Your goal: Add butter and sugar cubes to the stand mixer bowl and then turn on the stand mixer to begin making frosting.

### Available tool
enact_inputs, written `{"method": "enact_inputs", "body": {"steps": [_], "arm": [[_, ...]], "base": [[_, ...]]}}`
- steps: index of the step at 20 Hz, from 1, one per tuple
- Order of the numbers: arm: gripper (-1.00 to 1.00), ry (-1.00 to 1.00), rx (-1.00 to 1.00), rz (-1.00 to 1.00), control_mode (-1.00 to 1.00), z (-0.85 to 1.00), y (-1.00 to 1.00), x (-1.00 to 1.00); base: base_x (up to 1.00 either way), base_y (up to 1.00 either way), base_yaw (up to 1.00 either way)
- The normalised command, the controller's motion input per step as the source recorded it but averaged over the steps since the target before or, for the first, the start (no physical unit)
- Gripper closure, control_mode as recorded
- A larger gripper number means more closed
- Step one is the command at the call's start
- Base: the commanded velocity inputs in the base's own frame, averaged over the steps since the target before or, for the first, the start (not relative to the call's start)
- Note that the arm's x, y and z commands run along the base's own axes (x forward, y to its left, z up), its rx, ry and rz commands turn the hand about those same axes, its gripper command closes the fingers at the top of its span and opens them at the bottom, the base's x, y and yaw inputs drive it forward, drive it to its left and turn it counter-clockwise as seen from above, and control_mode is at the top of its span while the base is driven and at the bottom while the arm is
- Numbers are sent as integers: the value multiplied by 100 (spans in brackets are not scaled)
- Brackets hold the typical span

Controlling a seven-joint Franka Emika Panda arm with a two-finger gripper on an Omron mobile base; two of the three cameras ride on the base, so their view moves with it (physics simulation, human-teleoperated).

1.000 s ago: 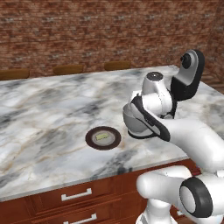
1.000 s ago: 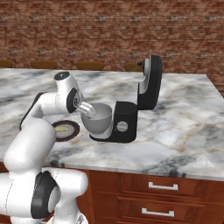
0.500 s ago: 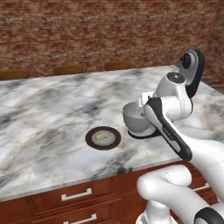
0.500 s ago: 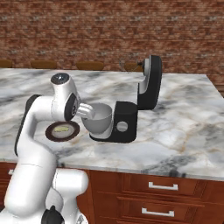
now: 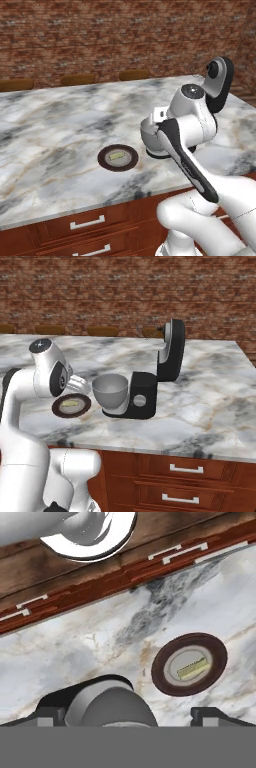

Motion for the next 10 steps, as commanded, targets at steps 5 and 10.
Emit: {"method": "enact_inputs", "body": {"steps": [5, 10], "arm": [[-100, 0, 0, -13, -100, 3, 47, -9], [-100, 12, 2, -2, -100, 0, 23, 3]], "base": [[0, 0, 0], [0, 0, 0]]}}
